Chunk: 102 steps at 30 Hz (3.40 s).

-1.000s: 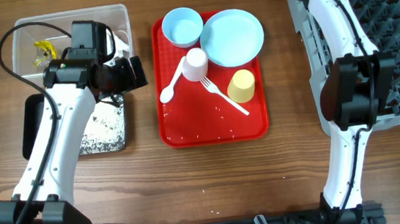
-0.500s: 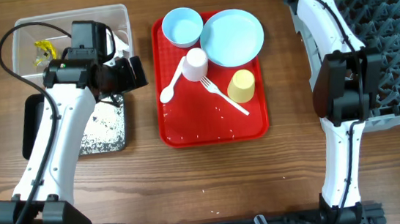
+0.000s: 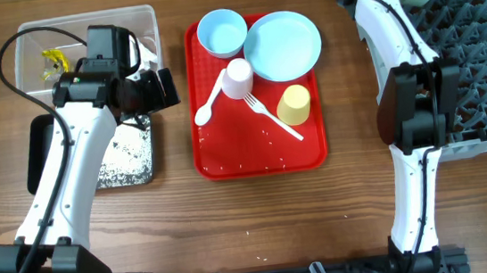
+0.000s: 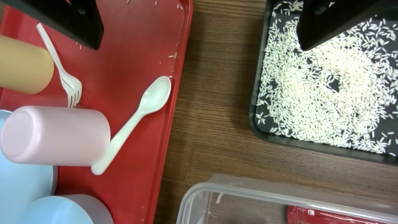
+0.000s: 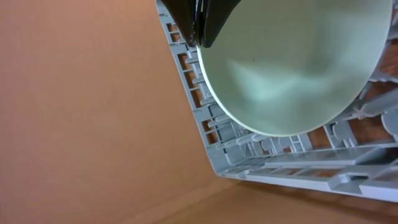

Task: Sort waste into correct bins and load items into the dishwasher rack
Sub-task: 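Reach the right gripper over the light blue bowl on the red tray, then grasp the light blue bowl rim with the right gripper, then lift the light blue bowl and carry it over the rack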

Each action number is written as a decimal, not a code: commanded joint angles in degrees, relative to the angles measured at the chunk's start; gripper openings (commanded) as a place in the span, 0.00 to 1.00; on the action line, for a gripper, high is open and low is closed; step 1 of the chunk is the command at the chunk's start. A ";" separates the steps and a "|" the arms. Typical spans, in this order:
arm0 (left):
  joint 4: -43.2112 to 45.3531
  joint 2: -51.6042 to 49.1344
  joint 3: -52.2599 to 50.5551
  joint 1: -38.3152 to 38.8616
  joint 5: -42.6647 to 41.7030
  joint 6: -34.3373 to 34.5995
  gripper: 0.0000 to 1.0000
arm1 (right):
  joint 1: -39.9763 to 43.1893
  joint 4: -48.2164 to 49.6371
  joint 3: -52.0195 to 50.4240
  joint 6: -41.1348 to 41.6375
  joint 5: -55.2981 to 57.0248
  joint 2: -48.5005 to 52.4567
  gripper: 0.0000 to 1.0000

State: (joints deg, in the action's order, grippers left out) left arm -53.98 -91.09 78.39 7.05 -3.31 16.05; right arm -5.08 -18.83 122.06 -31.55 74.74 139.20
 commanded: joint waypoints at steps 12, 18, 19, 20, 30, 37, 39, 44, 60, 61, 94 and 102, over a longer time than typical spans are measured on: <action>0.13 -0.44 0.26 -0.15 -0.68 0.74 1.00 | -6.36 -1.84 -0.68 5.09 -10.78 1.99 0.38; 0.13 -0.44 0.26 -0.15 -0.68 0.74 1.00 | -6.60 -1.75 -0.68 6.95 -11.37 1.97 0.78; 0.13 -0.44 0.26 -0.15 -0.68 0.74 1.00 | -6.60 -1.70 -0.68 7.91 -10.80 1.97 0.82; 0.13 -0.44 0.26 -0.15 -0.68 0.74 1.00 | -6.60 -1.29 -0.68 8.59 -9.53 1.97 0.88; 0.13 -0.44 0.26 -0.15 -0.68 0.74 1.00 | -12.63 -19.69 -0.55 24.22 -21.00 -3.63 1.00; 0.13 -0.44 0.26 -0.15 -0.68 0.74 1.00 | -13.81 -37.22 -0.50 37.42 -60.33 -8.00 1.00; 0.13 -0.44 0.26 -0.15 -0.68 0.74 1.00 | -13.81 -36.85 -0.50 42.73 -70.60 -9.18 1.00; 0.13 -0.44 0.26 -0.15 -0.68 0.74 1.00 | -13.90 -27.96 -0.52 48.48 -89.37 -10.21 0.97; 0.13 -0.44 0.26 -0.15 -0.68 0.72 1.00 | -20.74 -14.21 -0.63 61.79 -69.59 1.99 0.69; 0.13 -0.44 0.26 -0.15 -0.68 0.74 1.00 | -20.74 -14.32 -0.63 61.83 -68.57 2.16 0.68; 0.13 -0.44 0.26 -0.15 -0.68 0.72 1.00 | -19.04 -16.76 -0.46 49.64 -58.97 -6.64 0.04; 0.13 -0.44 0.26 -0.15 -0.68 0.74 1.00 | -19.04 -26.34 -0.46 42.05 -28.61 -18.51 0.04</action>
State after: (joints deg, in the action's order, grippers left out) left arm -53.98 -91.09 78.39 7.05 -3.31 16.05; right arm -24.10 -42.61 121.23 13.58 29.28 123.57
